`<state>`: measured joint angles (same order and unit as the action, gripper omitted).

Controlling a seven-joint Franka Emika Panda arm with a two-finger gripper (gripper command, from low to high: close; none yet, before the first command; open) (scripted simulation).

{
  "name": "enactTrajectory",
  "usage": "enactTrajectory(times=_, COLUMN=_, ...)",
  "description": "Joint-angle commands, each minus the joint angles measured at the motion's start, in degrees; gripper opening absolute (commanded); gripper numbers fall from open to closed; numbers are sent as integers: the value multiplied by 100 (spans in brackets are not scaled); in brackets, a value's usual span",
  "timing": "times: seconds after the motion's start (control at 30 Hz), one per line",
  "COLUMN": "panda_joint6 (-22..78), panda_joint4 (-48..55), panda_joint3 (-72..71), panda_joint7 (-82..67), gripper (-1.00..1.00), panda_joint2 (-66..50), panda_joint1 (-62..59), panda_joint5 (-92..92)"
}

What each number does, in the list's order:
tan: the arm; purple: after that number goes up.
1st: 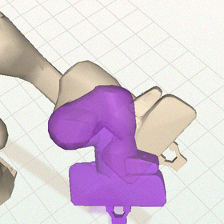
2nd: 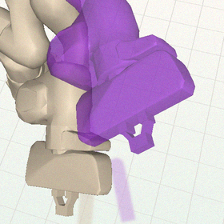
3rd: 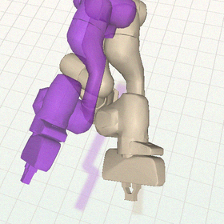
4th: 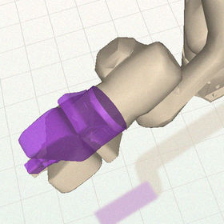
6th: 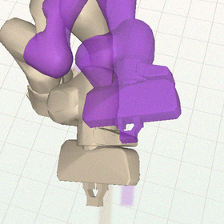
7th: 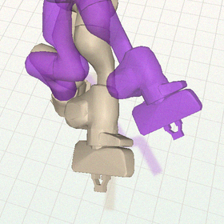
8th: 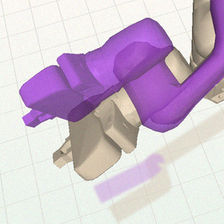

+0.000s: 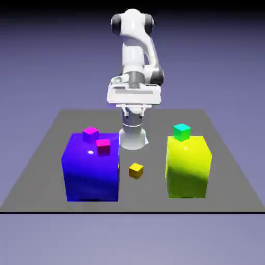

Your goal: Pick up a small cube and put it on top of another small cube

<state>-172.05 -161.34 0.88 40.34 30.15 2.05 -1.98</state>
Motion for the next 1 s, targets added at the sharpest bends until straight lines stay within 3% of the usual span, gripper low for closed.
enactTrajectory(times=0.0, panda_joint6=162, panda_joint4=-28, panda_joint3=73, panda_joint7=-176, gripper=0, panda_joint2=-208, panda_joint1=113, panda_joint5=-164)
enactTrajectory(times=0.43, panda_joint6=2128, panda_joint4=-365, panda_joint3=958, panda_joint7=-2309, gripper=0, panda_joint2=-2729, panda_joint1=1489, panda_joint5=-2157)
enactTrajectory(times=0.73, panda_joint6=667, panda_joint4=-178, panda_joint3=1503, panda_joint7=-1682, gripper=0, panda_joint2=-4367, panda_joint1=1727, panda_joint5=-2930)
enactTrajectory(times=0.77, panda_joint6=667, panda_joint4=-178, panda_joint3=1503, panda_joint7=-1682, gripper=-100, panda_joint2=-4368, panda_joint1=1727, panda_joint5=-2930)
enactTrajectory(times=0.97, panda_joint6=1592, panda_joint4=-297, panda_joint3=1158, panda_joint7=-2079, gripper=-100, panda_joint2=-3330, panda_joint1=1576, panda_joint5=-2441)
